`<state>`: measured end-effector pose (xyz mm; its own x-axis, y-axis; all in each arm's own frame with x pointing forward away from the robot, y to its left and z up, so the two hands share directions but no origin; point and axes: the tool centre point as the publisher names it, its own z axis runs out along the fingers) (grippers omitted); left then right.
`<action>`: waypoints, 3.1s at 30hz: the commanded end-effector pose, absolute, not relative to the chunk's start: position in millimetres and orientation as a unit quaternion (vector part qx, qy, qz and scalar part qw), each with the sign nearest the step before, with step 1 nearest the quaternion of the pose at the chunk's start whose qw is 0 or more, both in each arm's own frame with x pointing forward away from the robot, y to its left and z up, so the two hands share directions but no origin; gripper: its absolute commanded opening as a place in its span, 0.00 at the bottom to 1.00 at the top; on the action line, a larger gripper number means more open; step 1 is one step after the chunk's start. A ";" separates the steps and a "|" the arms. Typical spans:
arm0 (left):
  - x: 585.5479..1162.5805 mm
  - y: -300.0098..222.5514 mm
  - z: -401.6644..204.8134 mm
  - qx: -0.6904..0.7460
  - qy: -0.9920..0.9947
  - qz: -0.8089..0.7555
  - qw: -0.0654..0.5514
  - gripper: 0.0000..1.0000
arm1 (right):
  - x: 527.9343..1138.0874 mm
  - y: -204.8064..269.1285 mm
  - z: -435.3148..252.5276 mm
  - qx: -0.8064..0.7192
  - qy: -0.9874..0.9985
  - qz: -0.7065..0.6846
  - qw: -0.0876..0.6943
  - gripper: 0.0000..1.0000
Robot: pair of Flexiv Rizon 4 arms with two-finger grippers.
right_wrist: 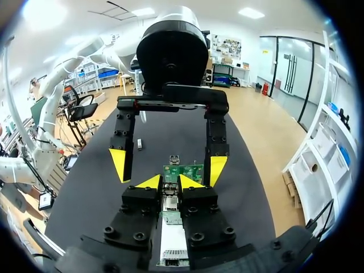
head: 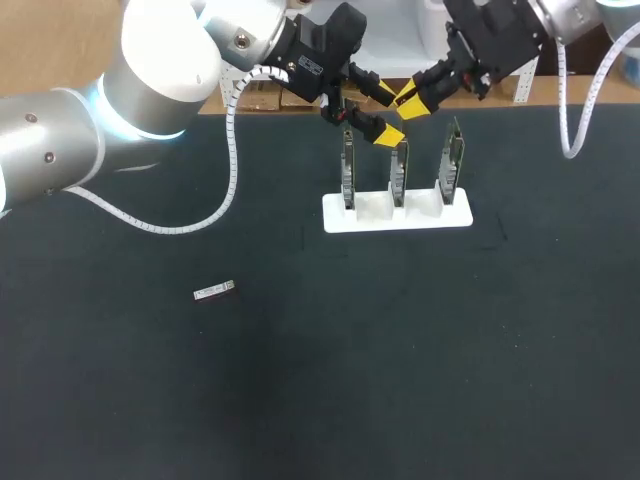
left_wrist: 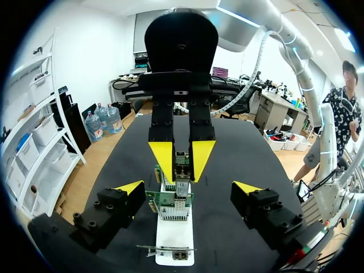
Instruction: Pick up the optical module with the left hand, and insert it into the network port with the right hand.
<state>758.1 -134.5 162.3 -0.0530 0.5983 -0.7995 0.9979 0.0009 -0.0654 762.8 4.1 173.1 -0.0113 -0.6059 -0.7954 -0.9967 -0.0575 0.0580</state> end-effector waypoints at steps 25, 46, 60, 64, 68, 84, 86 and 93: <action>757.4 -134.4 162.2 0.621 0.642 -0.337 0.297 1.00 | 762.3 6.1 171.2 -0.640 0.626 0.339 0.290 0.00; 757.4 -134.4 162.2 0.621 0.642 -0.337 0.297 1.00 | 763.5 4.7 174.2 -0.648 0.616 0.340 0.293 0.00; 757.4 -134.4 162.2 0.621 0.642 -0.337 0.297 1.00 | 764.8 5.2 171.7 -0.644 0.619 0.341 0.292 0.00; 757.4 -134.4 162.2 0.621 0.642 -0.337 0.297 1.00 | 764.9 5.5 171.5 -0.643 0.620 0.341 0.292 0.00; 757.4 -134.4 162.2 0.621 0.642 -0.337 0.297 1.00 | 764.6 5.4 170.0 -0.644 0.621 0.341 0.290 0.00; 757.4 -134.4 162.2 0.621 0.642 -0.337 0.297 1.00 | 765.0 4.1 164.7 -0.639 0.627 0.341 0.287 0.00; 757.4 -134.4 162.2 0.621 0.642 -0.337 0.297 1.00 | 764.6 4.1 165.1 -0.639 0.627 0.342 0.288 0.00; 757.4 -134.4 162.2 0.621 0.642 -0.337 0.297 1.00 | 764.3 3.9 171.7 -0.640 0.622 0.342 0.296 0.00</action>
<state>758.1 -134.5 162.3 -0.0530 0.5983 -0.7995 0.9979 0.0009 -0.0654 765.4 4.4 172.7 -0.0090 -0.5967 -0.8024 -0.9972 -0.0539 0.0513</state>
